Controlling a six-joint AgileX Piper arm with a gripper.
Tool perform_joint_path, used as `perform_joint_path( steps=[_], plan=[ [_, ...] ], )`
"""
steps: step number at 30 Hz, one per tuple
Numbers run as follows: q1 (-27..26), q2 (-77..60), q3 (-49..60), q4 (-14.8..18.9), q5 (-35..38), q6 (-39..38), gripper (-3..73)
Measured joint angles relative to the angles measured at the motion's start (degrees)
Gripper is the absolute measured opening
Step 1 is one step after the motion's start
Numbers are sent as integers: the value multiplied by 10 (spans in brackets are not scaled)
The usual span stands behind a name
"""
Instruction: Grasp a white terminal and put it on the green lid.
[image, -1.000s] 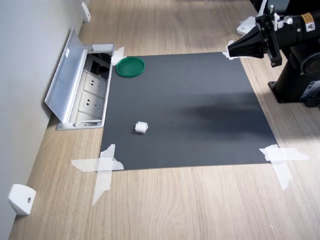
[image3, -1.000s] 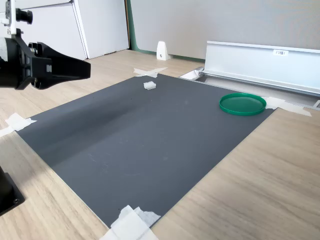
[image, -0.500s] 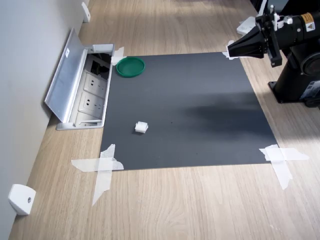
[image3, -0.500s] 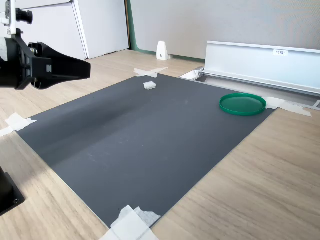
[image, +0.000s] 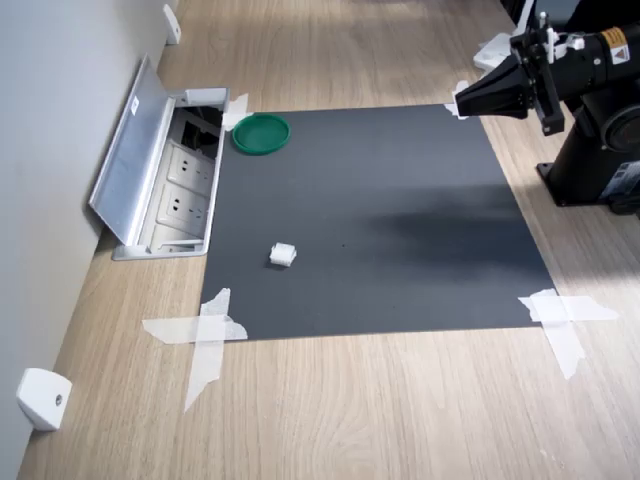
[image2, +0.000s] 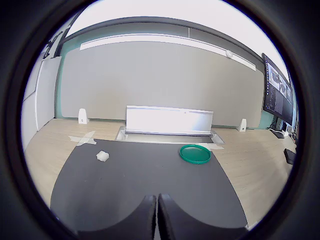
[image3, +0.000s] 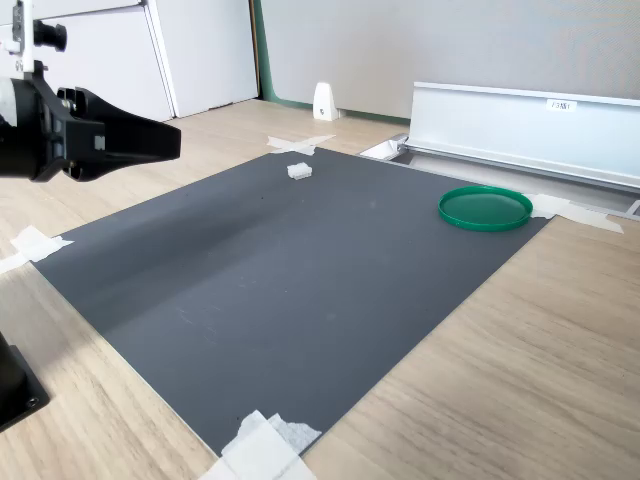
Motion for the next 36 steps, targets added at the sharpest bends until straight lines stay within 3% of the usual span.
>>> perform_joint_path(
  steps=[5,11,22,27,36],
  plan=[
    [0,26,-37,-1,2,-12,-8],
    [0,167,-137,-11,19,-17,-8],
    [0,494,-350,-59,232,-25,-8],
    [0,588,-409,-60,242,-41,-8],
    [27,749,-541,-47,256,-147,17]
  ],
)
